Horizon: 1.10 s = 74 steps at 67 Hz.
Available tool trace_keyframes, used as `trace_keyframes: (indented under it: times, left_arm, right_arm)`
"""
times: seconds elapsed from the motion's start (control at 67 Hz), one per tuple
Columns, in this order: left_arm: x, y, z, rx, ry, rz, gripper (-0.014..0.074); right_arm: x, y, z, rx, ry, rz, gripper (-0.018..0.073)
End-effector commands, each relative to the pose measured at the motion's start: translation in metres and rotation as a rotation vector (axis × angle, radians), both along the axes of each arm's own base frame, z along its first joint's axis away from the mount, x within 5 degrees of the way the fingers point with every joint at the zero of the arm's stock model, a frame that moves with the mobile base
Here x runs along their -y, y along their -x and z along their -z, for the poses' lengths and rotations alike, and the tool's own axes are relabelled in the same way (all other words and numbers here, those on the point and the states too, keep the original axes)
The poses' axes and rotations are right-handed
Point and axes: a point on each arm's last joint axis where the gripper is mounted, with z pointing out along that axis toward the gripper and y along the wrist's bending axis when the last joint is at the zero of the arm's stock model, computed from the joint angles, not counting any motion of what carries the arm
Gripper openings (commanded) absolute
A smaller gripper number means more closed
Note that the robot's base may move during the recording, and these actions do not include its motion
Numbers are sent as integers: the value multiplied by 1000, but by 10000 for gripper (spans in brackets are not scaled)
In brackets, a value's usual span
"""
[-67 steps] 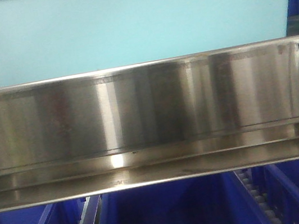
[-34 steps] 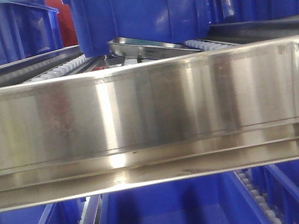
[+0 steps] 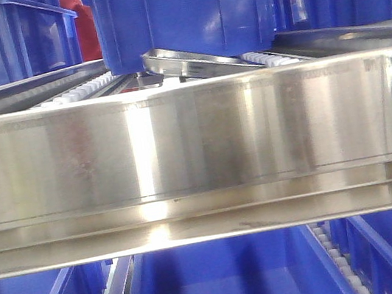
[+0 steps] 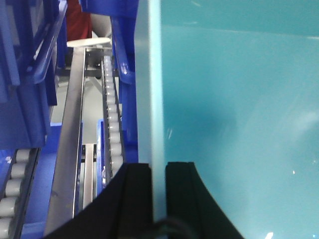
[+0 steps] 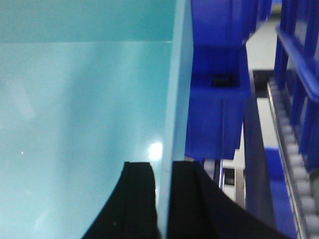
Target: Move two blue bins to right shelf middle
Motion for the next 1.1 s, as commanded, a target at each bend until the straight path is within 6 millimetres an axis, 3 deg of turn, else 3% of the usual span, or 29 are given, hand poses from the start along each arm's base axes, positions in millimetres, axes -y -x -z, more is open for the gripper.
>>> trace_keyframes:
  times: [0.0,1.09]
  left_arm:
    - [2,7,-16,91,30,23,-111]
    - [2,7,-16,91,28,22,-111]
  right_arm:
    - [2,4,-18,135,14,-4,-163]
    - [3,4,-18,149,33,2,-163]
